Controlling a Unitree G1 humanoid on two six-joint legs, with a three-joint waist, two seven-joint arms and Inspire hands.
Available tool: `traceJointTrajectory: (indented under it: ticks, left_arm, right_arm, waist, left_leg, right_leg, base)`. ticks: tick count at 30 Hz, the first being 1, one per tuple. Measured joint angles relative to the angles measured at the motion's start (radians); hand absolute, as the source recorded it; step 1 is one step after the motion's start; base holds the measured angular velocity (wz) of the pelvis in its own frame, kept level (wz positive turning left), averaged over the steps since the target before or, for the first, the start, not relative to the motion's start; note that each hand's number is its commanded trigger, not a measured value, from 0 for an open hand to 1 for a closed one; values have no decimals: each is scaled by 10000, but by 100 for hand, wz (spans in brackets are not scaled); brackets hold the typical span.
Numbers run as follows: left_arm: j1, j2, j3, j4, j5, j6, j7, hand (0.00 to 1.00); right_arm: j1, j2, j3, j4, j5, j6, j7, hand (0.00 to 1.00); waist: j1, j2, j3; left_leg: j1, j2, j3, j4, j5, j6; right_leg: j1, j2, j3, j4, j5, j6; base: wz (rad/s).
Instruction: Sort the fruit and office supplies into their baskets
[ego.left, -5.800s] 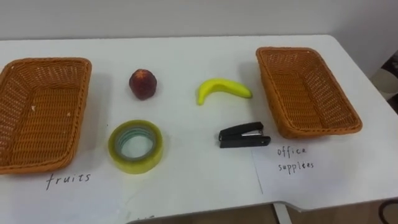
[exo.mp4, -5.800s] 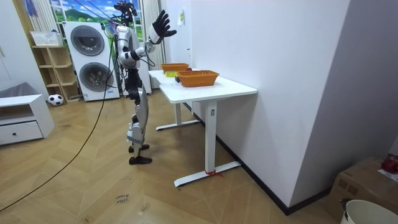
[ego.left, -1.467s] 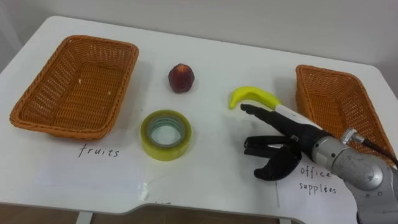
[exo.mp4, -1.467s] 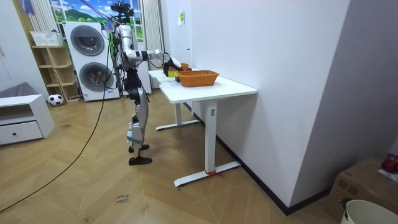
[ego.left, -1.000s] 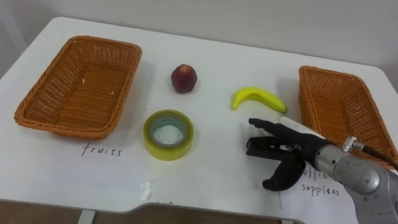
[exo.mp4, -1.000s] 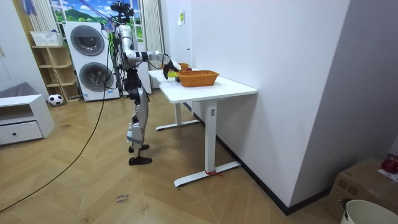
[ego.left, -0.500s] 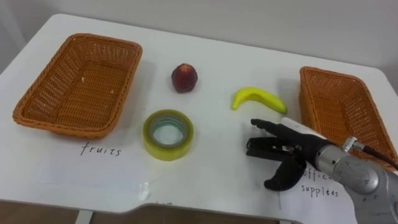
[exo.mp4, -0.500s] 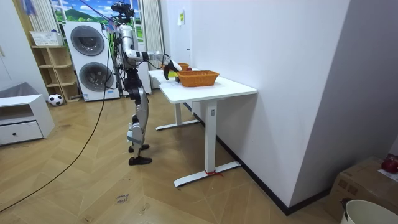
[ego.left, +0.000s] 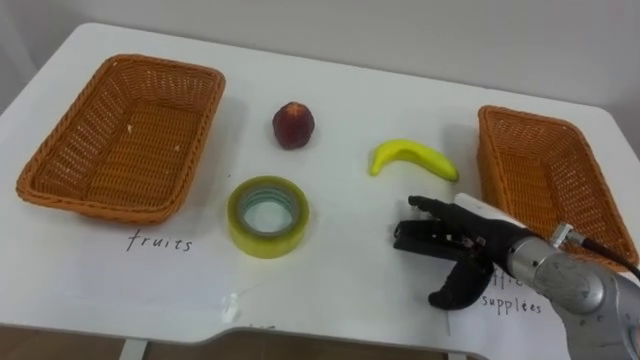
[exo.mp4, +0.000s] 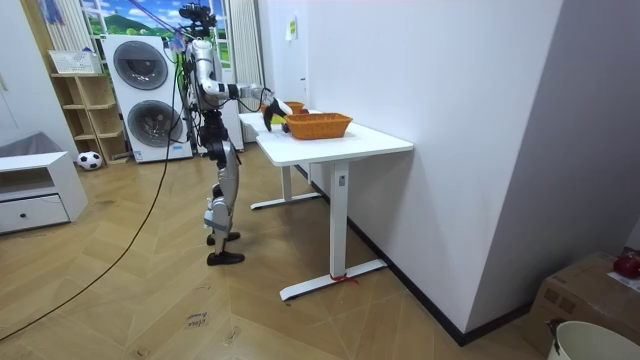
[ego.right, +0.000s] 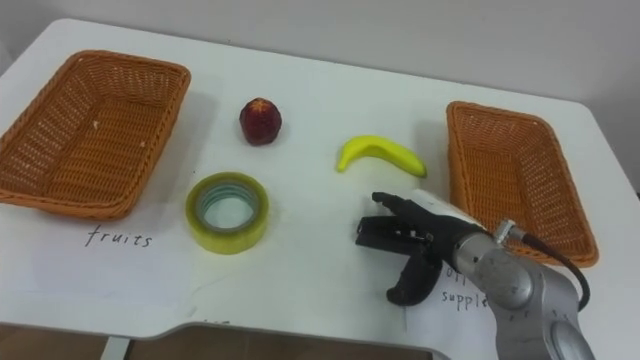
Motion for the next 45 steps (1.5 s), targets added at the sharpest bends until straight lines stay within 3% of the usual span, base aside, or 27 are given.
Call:
traceJointTrajectory:
  ticks: [17, 22, 26, 34, 45]
  left_arm:
    - [10, -13, 8, 103, 5, 8, 89, 0]
    - [15, -111, -3, 102, 13, 14, 90, 0]
    - [104, -163, -52, -192, 7, 17, 68, 0]
    - [135, -148, -226, -399, 9, 8, 53, 0]
    - [23, -4, -178, -392, 54, 26, -3, 0]
  right_arm:
    - [6, 192, 0, 34, -234, 1, -382, 0]
    - [9, 212, 0, 139, -276, -1, -630, 0]
    - [7, 449, 3, 218, -709, -21, -905, 0]
    - [2, 513, 321, 244, -969, 7, -974, 0]
    - [-64, 562, 418, 333, -953, 6, -798, 0]
  waist:
    - [-9, 50, -29]
    - [-13, 171, -93]
    - [-4, 260, -142]
    - [44, 203, -123]
    - [322, -60, -102]
  left_leg:
    - [6, 0, -5, -11, 1, 0]
    - [2, 1, -5, 13, 1, 0]
    - [13, 8, -5, 26, 2, -1]
    - [168, 26, -10, -79, 2, -1]
    - [127, 17, -30, -73, 1, -1]
  right_leg:
    - [-1, -6, 4, -5, 0, 0]
    - [16, -17, -3, -3, 0, 0]
    - [32, -7, 1, -1, 0, 0]
    - [129, -3, -19, 11, 0, 0]
    - [86, 17, -181, 6, 1, -2]
  base:
    - [0]
    - [0]
    - [0]
    - [-2]
    - [0]
